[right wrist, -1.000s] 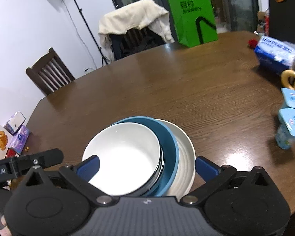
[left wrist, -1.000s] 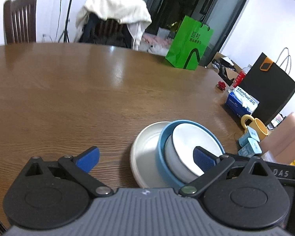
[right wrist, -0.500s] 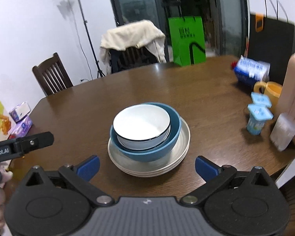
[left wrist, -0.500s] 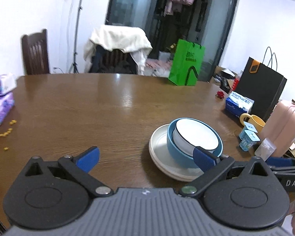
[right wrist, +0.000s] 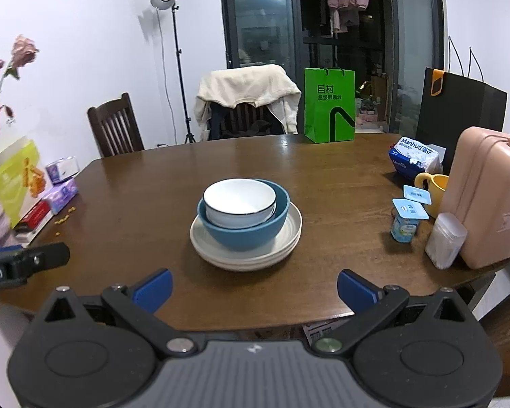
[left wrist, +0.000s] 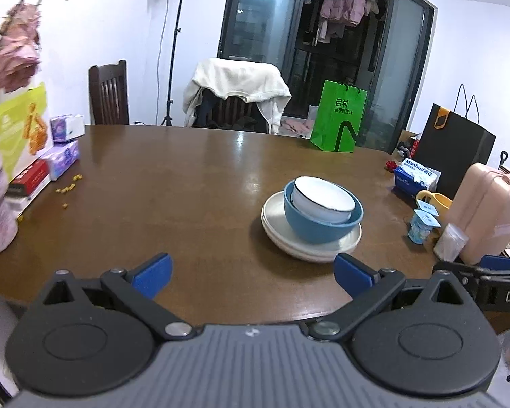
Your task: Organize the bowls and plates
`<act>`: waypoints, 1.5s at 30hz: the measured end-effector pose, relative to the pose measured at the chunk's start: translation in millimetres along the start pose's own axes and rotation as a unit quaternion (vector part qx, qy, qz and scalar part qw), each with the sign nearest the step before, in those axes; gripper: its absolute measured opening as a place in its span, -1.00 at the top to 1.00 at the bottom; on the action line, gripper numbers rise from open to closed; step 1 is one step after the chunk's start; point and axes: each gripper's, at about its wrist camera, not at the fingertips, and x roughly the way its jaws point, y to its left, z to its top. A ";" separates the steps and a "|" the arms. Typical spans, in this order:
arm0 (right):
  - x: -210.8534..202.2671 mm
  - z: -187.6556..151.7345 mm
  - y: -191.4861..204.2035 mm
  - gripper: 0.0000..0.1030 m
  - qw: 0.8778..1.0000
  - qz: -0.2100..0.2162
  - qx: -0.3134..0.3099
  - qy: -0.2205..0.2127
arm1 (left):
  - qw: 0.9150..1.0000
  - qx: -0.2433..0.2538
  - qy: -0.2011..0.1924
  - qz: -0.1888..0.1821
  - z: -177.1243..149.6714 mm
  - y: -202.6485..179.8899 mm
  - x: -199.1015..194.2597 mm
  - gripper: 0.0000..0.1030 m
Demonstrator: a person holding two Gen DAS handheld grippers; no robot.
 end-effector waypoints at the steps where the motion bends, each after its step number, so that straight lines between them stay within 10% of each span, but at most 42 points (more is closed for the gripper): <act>1: -4.9 -3.3 -0.6 -1.00 1.000 0.003 -0.001 -0.001 | 1.000 0.000 -0.001 0.002 -4.1 -1.3 -6.0 -1.00; 45: -55.9 -33.9 9.3 -1.00 0.999 0.035 -0.015 -0.018 | 1.000 -0.002 -0.020 0.022 -33.1 -5.7 -61.0 -1.00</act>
